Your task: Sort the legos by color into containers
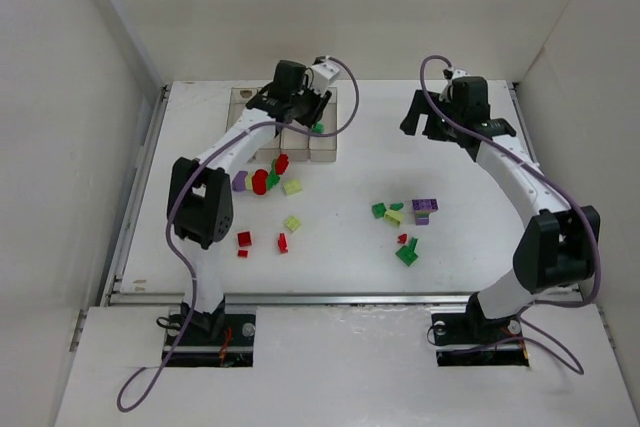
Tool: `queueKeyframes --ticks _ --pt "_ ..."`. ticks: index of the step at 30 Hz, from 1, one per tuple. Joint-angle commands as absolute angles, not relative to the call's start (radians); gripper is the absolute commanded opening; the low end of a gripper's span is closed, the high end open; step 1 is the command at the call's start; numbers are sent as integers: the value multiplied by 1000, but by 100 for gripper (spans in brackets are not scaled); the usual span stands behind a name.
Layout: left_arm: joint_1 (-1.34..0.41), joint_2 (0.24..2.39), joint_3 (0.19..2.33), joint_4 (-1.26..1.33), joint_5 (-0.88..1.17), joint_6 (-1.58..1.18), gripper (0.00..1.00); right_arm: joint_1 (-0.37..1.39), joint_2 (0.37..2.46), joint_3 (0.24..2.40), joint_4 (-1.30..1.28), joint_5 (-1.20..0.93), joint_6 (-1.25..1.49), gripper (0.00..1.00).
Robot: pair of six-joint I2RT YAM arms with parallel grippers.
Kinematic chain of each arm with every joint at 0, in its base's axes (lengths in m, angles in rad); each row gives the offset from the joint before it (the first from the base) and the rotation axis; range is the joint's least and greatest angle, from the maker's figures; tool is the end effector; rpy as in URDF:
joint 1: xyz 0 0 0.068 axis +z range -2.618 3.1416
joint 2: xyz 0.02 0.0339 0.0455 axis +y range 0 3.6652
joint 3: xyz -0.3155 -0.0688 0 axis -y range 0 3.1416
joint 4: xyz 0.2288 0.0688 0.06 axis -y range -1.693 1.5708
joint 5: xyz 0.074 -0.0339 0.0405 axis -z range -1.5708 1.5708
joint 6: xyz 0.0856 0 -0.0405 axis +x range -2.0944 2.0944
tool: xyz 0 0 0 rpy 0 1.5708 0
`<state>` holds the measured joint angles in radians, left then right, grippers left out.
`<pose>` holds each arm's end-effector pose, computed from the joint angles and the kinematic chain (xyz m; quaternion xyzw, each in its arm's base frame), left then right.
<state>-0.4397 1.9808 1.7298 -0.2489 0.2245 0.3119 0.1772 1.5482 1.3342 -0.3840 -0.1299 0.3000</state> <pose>0.4629 -0.2388 0.3287 0.3668 0.7740 -0.1285 0.4998 0.3726 0.0780 0.3495 0.0238 0.8824 0.1660 0.4397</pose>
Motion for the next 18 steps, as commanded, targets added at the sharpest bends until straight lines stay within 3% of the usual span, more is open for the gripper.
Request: queueKeyframes --ticks 1,10,13,15,18 --pt "-483 2048 1769 -193 169 354 15 179 1583 1370 -362 -161 307 100" --pt "-483 2092 1789 -155 120 374 40 190 1592 1391 -459 -98 225 100" --pt "-483 2092 1789 -155 108 374 63 209 1583 1367 -459 -98 216 100" --pt "-494 2082 1789 -146 80 383 100 221 1574 1356 -468 -88 207 100" --pt "-515 2057 1871 -192 -17 417 100 279 1565 1356 -517 -11 193 100"
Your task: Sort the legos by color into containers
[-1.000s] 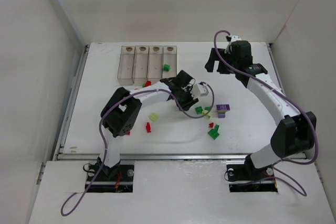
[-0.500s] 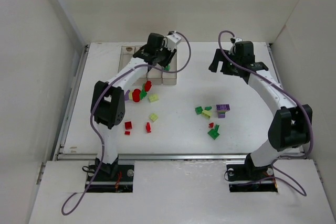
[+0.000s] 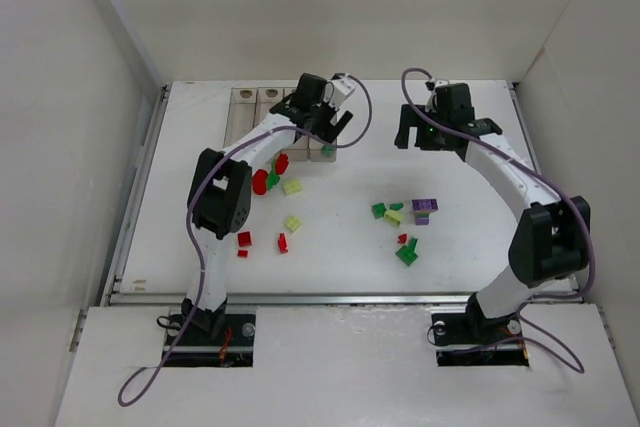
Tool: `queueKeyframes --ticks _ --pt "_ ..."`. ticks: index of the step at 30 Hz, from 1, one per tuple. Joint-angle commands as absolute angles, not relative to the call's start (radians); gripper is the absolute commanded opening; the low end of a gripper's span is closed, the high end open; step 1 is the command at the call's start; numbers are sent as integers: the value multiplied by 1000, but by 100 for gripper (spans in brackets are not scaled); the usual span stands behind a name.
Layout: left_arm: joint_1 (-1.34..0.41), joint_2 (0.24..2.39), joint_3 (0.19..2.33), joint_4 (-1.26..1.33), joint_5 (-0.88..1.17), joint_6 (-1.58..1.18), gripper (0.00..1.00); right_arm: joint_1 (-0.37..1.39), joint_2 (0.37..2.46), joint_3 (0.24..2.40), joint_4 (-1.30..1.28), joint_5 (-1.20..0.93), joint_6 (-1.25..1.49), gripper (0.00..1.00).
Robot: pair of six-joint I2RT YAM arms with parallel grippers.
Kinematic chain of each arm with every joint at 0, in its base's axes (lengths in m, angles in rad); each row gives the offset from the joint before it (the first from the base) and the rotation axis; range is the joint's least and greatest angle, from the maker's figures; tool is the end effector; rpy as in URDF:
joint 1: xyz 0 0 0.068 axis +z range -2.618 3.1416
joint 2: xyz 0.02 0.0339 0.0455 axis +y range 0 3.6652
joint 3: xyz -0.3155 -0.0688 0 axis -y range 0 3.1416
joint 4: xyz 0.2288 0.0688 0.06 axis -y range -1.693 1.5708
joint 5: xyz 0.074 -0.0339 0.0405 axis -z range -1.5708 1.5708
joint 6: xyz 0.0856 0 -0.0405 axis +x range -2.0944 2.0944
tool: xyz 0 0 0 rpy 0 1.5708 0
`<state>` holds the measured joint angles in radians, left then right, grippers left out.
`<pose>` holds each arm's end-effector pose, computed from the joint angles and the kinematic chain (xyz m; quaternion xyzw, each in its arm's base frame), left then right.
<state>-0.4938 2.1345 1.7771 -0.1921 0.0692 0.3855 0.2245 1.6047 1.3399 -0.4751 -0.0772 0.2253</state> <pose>0.4902 -0.2706 0.2731 0.3864 0.7818 -0.0566 0.4861 0.3738 0.0921 0.3194 -0.0152 0.9143 0.1244 0.3853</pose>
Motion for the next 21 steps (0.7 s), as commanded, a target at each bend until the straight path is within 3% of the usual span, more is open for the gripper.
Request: queueKeyframes --ticks 1,6,8,14,19,21 --pt "-531 2046 1915 -205 -91 426 100 297 1556 1356 -529 14 181 100" --pt "-540 1941 1947 -218 -349 364 100 388 1555 1335 -583 20 146 100" --pt "-531 1870 1921 -245 -476 220 100 414 1574 1304 -618 -11 95 100" --pt "-445 1660 1781 -429 -417 -55 100 541 1728 1302 -673 -12 35 100" --pt "-413 1493 1512 -430 -382 -90 100 541 1824 1330 -683 -21 49 100" --pt "-413 1426 1450 -430 -406 -91 100 541 1845 1330 -683 9 49 95"
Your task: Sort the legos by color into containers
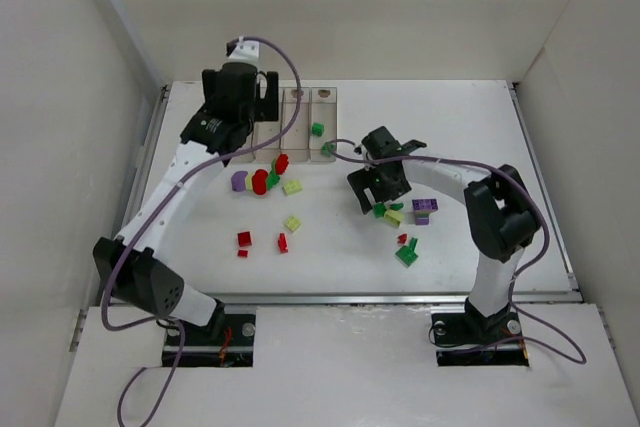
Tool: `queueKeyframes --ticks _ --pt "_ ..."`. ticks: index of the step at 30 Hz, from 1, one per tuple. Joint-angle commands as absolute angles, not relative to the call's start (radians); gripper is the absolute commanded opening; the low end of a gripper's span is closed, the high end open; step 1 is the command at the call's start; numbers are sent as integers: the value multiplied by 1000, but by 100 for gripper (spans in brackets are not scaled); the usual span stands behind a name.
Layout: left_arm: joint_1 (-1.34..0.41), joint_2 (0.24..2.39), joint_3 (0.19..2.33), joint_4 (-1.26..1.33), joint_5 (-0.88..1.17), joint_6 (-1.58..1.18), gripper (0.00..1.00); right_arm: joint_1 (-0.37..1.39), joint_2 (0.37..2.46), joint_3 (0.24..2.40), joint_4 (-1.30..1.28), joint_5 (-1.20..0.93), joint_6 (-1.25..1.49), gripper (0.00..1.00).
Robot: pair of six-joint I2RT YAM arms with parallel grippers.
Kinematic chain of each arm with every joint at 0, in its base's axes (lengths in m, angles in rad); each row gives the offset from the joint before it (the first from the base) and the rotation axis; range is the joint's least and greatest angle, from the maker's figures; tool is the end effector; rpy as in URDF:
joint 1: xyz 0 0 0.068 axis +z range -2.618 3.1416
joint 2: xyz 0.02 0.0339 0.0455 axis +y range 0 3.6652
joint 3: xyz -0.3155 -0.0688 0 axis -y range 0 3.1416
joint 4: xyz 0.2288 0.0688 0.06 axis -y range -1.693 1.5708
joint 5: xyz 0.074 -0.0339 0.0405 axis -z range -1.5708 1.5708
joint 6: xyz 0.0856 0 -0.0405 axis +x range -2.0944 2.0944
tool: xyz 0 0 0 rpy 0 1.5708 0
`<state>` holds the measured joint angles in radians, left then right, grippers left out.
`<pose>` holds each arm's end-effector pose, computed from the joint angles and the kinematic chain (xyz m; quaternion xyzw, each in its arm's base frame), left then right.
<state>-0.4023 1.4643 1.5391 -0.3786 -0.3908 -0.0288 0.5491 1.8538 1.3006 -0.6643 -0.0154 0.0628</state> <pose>0.3406 -0.1095 0.4583 0.0339 0.7982 0.0287 0.6007 0.3316 0.2044 0.1976 -0.2383 0.9551 0.0602 0.1653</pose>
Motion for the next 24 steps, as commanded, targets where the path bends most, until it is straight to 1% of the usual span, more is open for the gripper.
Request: queueKeyframes --ticks 1,2,5,6,8,9,12,13,15,16,18,19,20,23,24 --pt "-425 1405 1401 -430 -435 -91 100 541 1845 1321 -683 20 40 93" --pt "-434 1385 1378 -417 -457 -91 100 541 1845 1321 -683 31 40 89" --pt "-468 1330 1329 -394 -494 -63 100 541 1855 1298 -658 20 40 82" --pt "-468 1330 1319 -394 -494 -63 100 551 1855 1298 -647 9 40 75" --pt "-468 1330 1319 -394 -483 -63 100 551 1855 1289 -629 9 52 65" --pt "-468 1330 1319 -394 -483 -63 100 551 1864 1279 -629 9 52 58" --pt "-468 1330 1338 -394 -483 -63 100 560 1874 1270 -620 -14 52 48" --pt "-468 1330 1350 -394 -483 -54 100 560 1875 1270 -620 -14 52 39" --pt "-468 1341 1362 -394 -483 -54 100 560 1875 1260 -632 -14 52 27" --pt "-468 1351 1376 -394 -483 -45 100 560 1864 1259 -632 -14 52 13" --pt "-468 1351 1385 -394 -483 -44 100 560 1824 1259 -632 -31 61 2" --pt "-468 1361 1385 -394 -498 -44 100 560 1809 1272 -632 -44 74 0" --pt "-468 1361 1385 -394 -508 -44 100 560 1793 1288 -632 -82 74 0" --pt "-457 1361 1358 -394 -518 -44 100 551 1729 1341 -498 -187 136 0" --pt "-457 1361 1348 -394 -518 -55 100 551 1714 1341 -438 -187 161 0"
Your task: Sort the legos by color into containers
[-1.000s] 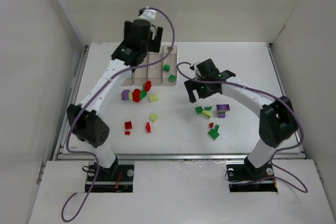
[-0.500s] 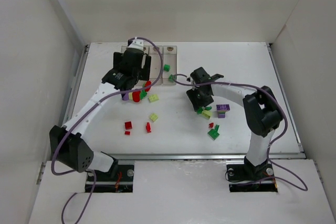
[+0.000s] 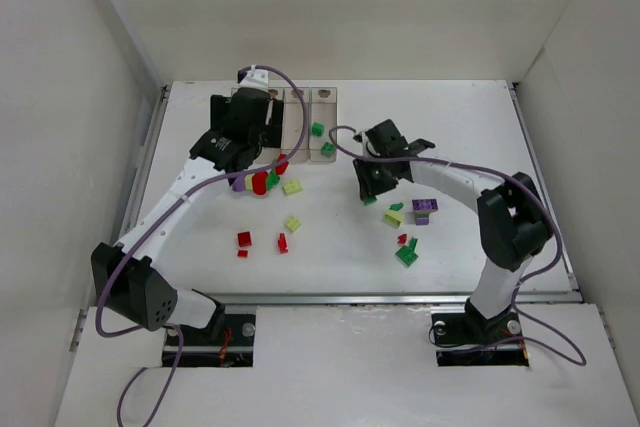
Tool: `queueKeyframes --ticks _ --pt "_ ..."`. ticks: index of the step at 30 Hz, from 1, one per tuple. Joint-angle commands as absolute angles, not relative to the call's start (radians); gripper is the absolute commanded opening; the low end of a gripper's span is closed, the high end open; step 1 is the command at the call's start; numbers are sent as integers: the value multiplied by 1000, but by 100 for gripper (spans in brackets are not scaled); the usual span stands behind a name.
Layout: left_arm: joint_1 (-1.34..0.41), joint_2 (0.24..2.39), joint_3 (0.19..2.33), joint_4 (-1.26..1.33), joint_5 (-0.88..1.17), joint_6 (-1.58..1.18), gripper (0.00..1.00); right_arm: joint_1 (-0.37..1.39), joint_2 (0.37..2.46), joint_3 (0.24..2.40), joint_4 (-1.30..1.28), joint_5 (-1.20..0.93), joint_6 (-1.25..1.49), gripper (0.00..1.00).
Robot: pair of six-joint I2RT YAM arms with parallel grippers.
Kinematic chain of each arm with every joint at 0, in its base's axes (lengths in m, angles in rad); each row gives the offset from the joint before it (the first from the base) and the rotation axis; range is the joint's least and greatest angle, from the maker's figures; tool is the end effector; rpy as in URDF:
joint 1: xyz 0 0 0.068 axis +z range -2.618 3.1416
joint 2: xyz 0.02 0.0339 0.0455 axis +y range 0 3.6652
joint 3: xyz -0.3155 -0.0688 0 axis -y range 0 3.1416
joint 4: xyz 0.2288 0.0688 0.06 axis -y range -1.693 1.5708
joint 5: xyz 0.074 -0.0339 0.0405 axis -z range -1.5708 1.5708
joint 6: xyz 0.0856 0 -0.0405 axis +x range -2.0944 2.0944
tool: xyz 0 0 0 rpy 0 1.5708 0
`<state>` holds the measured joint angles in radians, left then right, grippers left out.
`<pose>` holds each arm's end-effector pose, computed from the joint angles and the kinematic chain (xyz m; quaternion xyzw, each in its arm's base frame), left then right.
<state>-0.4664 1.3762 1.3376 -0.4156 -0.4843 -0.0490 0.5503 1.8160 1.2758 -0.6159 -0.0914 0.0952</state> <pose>0.3078 -0.1103 0.4085 0.0463 0.8319 0.0656 0.5491 0.3265 0.2095 0.2076 -0.2297 0.9502 0.1076 0.1809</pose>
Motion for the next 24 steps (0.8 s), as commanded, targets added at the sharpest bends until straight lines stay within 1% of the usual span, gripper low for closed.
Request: queueKeyframes --ticks 1,3,4,8,11,12,13,16,18,19,20,23,24 --pt "-448 1361 1339 -394 -518 -64 100 551 1704 1353 -311 -187 220 0" --pt "-448 1352 1313 -394 -518 -64 100 551 1704 1376 -197 -158 267 0" --pt "-448 1342 1313 -394 -518 -64 100 551 1732 1432 -145 -141 282 0" --pt "-448 1303 1260 -385 -540 -46 100 551 1963 1684 -153 -65 339 0" --pt "-448 1276 1230 -367 -549 -37 100 514 2063 1837 -153 -64 362 0" --pt "-448 1261 1220 -367 -560 -26 100 514 2113 1865 -153 -64 362 1" --pt "-448 1261 1204 -358 -571 -26 100 502 2134 1888 -153 -77 362 6" --pt "-448 1238 1184 -348 -571 -17 100 492 2193 1956 -164 -104 362 11" --pt "-448 1238 1175 -339 -571 -17 100 492 2216 1971 -173 -115 362 21" --pt "-448 1238 1175 -339 -571 -17 100 492 2217 1971 -173 -115 362 30" --pt "-439 1238 1175 -330 -571 -17 100 492 2217 1971 -173 -115 362 46" --pt "-439 1238 1175 -330 -571 -17 100 492 2226 1980 -173 -162 336 73" --pt "-439 1247 1175 -330 -571 -17 100 492 2226 1980 -185 -178 327 86"
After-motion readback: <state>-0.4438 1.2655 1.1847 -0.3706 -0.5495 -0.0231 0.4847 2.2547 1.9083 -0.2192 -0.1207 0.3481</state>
